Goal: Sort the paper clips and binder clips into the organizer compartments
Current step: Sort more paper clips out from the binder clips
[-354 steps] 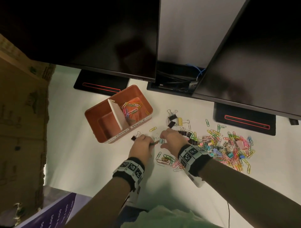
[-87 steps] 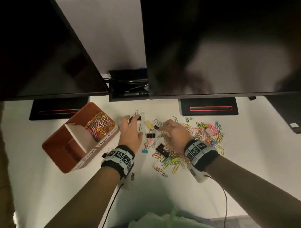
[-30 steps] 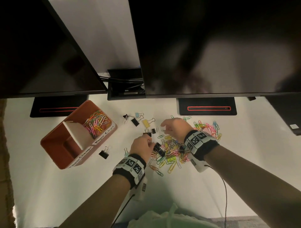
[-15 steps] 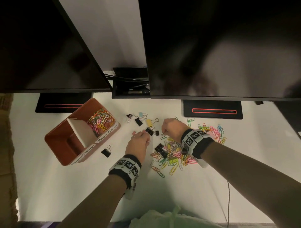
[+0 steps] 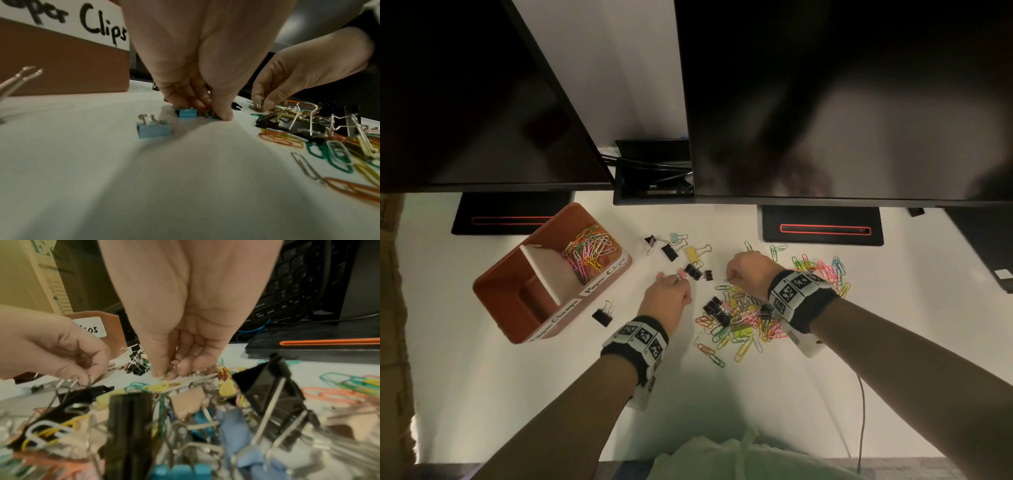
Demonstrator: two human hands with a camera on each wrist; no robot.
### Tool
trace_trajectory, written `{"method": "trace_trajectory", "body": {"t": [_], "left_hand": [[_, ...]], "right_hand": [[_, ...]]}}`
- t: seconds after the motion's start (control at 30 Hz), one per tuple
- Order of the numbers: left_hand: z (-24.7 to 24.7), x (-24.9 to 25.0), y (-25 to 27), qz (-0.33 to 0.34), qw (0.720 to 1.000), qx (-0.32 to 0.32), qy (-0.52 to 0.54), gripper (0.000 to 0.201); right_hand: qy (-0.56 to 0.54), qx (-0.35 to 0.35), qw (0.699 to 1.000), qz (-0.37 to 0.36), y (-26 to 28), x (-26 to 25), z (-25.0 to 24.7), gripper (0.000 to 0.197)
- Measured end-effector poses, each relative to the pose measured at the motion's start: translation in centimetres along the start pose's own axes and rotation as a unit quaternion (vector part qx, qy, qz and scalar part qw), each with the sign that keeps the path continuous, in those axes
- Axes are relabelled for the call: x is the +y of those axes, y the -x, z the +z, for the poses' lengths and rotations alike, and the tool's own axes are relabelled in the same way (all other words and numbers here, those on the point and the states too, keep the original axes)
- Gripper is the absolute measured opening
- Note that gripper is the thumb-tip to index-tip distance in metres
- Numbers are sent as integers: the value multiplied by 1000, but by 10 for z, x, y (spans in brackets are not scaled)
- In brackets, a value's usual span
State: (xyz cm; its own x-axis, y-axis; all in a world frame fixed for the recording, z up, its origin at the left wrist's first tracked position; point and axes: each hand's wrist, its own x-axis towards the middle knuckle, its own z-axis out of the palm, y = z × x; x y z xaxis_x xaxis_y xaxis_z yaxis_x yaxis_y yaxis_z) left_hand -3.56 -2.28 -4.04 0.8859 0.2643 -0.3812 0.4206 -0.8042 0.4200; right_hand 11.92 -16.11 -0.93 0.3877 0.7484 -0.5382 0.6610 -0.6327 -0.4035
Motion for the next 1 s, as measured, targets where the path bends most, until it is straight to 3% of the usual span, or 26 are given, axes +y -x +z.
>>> {"method": "trace_trajectory", "body": {"t": [0.17,0.33,0.5,0.9,1.0], "left_hand": [[-7,7,15,53,995,-32,82,14],[11,13,27,38,993,-62,94,25],[20,21,27,49,995,-23,80,22],[14,9,24,37,997,-1,68,10],[11,6,24,32,997,10,70,8]], "right_hand": [[3,-10,999,-43,2,-7,2,22],[17,-33,999,-22,-6,-12,9,19],[17,-17,999,-22,-8,-14,10,11],[6,-49,999,-8,-8,-16,4,18],[-25,-27,999,-3,-5,-9,-3,17]]}}
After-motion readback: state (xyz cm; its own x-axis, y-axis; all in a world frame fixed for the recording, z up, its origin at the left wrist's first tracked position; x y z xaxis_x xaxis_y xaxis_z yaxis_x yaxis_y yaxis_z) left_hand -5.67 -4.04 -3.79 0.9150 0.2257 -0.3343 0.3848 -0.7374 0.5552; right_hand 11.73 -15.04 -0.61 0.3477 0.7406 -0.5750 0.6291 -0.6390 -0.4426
